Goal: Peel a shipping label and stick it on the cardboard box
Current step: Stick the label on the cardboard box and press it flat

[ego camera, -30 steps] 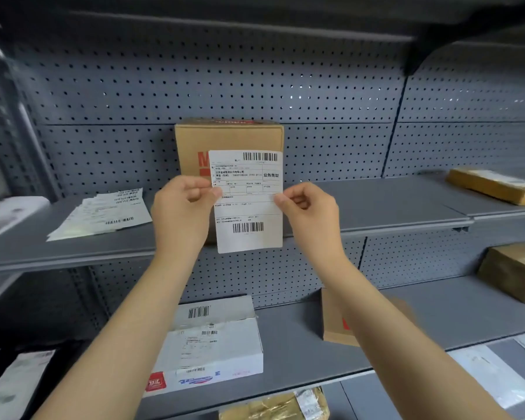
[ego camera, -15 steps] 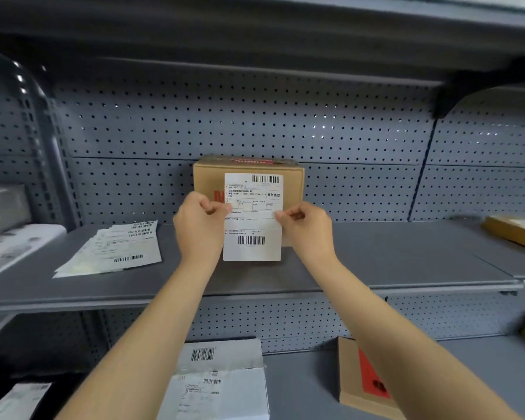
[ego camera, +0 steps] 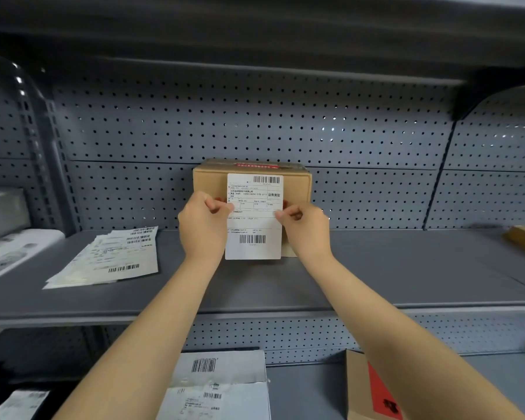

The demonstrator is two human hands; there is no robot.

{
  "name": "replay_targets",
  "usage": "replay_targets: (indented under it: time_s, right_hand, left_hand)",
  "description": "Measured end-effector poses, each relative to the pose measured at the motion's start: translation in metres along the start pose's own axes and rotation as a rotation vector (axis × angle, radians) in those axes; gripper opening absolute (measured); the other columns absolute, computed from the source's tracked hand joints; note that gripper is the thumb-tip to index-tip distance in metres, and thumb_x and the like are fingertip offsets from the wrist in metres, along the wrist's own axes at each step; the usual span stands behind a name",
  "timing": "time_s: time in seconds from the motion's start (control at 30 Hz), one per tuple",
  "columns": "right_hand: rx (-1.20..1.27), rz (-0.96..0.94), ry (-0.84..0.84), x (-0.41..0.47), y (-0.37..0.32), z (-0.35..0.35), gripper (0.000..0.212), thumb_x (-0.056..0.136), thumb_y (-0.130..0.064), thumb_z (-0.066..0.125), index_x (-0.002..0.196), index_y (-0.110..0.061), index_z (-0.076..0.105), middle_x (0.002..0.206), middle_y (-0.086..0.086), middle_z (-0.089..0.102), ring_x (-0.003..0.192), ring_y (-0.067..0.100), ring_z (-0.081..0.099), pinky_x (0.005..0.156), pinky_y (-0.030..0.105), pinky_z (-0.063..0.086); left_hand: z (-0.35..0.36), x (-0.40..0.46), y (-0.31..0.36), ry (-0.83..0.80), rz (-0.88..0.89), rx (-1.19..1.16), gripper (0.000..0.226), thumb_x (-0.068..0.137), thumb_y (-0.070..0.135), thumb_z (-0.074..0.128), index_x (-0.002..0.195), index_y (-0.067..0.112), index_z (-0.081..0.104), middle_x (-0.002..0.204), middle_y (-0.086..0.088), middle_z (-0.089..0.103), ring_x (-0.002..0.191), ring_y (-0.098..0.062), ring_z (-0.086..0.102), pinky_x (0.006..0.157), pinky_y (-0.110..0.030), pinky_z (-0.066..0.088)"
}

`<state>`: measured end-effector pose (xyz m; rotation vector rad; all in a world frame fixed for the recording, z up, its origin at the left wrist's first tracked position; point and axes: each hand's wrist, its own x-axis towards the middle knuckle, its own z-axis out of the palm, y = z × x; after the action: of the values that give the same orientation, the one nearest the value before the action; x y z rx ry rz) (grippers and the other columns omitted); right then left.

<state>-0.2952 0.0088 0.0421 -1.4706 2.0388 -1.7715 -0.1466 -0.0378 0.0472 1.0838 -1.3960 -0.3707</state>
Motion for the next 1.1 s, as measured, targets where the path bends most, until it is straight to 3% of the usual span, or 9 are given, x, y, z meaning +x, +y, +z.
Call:
replay_targets:
  time_s: [0.2,0.47,0.8,0.93,1.1]
  right_hand:
    - [-0.036,-0.014,0.000,0.003,0.001,0.002,0.015,0.082,-0.029,0.067,0.074,-0.016,0.066,0.072,-0.004,0.065,0.079,0.021,0.063,0.080,0.045,0.052]
    - [-0.056,-0.012,0.006,0.006,0.004,0.006,0.019,0.082,-0.029,0.066,0.065,-0.024,0.060,0.063,-0.014,0.057,0.079,0.023,0.063,0.084,0.049,0.050]
    - [-0.129,-0.032,0.051,0.009,0.003,0.011,0.020,0.083,-0.029,0.063,0.064,-0.024,0.058,0.065,-0.011,0.060,0.074,0.020,0.063,0.086,0.046,0.049]
    - [-0.151,-0.060,0.065,0.010,0.003,0.013,0.025,0.084,-0.025,0.060,0.061,-0.017,0.058,0.065,-0.013,0.056,0.070,0.021,0.061,0.085,0.044,0.048]
    - [-0.193,-0.070,0.091,0.013,0.005,0.017,0.026,0.085,-0.025,0.058,0.060,-0.018,0.055,0.061,-0.013,0.052,0.067,0.020,0.057,0.083,0.038,0.043]
  left_hand:
    - [0.009,0.003,-0.006,0.005,0.003,0.006,0.028,0.081,0.015,0.070,0.071,0.011,0.045,0.071,0.008,0.062,0.073,-0.017,0.057,0.051,-0.016,0.029]
    - [0.014,0.003,-0.008,0.018,-0.006,0.017,0.035,0.082,0.015,0.069,0.066,0.018,0.038,0.074,0.007,0.064,0.073,-0.015,0.054,0.051,-0.015,0.028]
    - [0.023,0.009,-0.012,0.024,0.041,0.095,0.027,0.084,0.019,0.066,0.070,0.016,0.043,0.079,0.004,0.068,0.085,-0.024,0.057,0.053,-0.028,0.033]
    - [0.026,0.010,-0.013,0.045,0.089,0.179,0.024,0.085,0.020,0.066,0.075,0.012,0.046,0.082,0.002,0.067,0.080,-0.019,0.046,0.048,-0.027,0.025]
    - [0.029,0.010,-0.012,0.042,0.114,0.226,0.024,0.086,0.021,0.067,0.077,0.013,0.047,0.083,-0.002,0.066,0.078,-0.017,0.042,0.056,-0.030,0.032]
